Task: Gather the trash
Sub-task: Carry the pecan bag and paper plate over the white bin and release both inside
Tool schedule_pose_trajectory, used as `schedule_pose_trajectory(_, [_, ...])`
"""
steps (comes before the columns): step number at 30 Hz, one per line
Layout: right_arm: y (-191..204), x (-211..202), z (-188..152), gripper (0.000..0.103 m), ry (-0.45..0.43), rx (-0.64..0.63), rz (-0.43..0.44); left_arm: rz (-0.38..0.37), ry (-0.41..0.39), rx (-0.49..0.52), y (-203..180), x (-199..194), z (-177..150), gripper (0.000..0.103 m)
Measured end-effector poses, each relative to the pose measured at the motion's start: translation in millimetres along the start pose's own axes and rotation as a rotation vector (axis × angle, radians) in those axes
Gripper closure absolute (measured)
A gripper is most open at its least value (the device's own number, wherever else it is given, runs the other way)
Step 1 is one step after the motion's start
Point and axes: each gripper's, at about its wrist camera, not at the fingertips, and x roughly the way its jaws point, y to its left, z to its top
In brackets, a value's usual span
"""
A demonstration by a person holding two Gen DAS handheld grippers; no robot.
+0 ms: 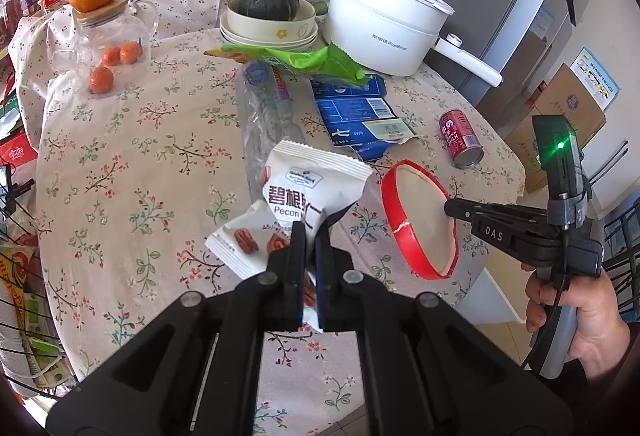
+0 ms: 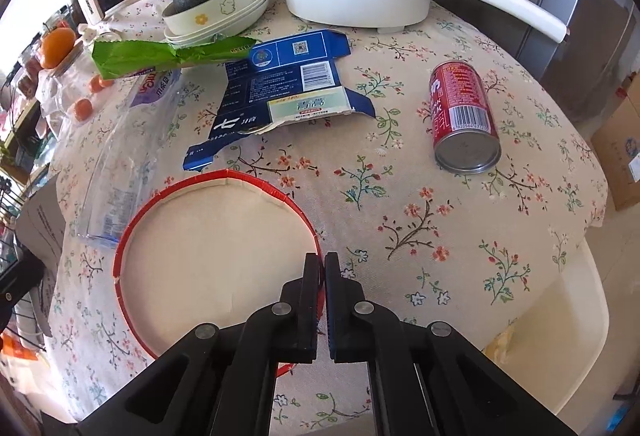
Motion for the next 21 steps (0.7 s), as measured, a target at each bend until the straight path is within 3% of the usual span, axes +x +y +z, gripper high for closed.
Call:
schedule_pose_trajectory(10, [-12,-23,2,0.099,-0.049,0.001,-0.005,-0.015,-0.009,0.012,-10,-3,1,0.098])
schedule_pose_trajectory(21, [-55,-42,-5,0.099,-0.071,0.048,-0.03,-0.056,-0.005,0.054,-39,5,5,0.098])
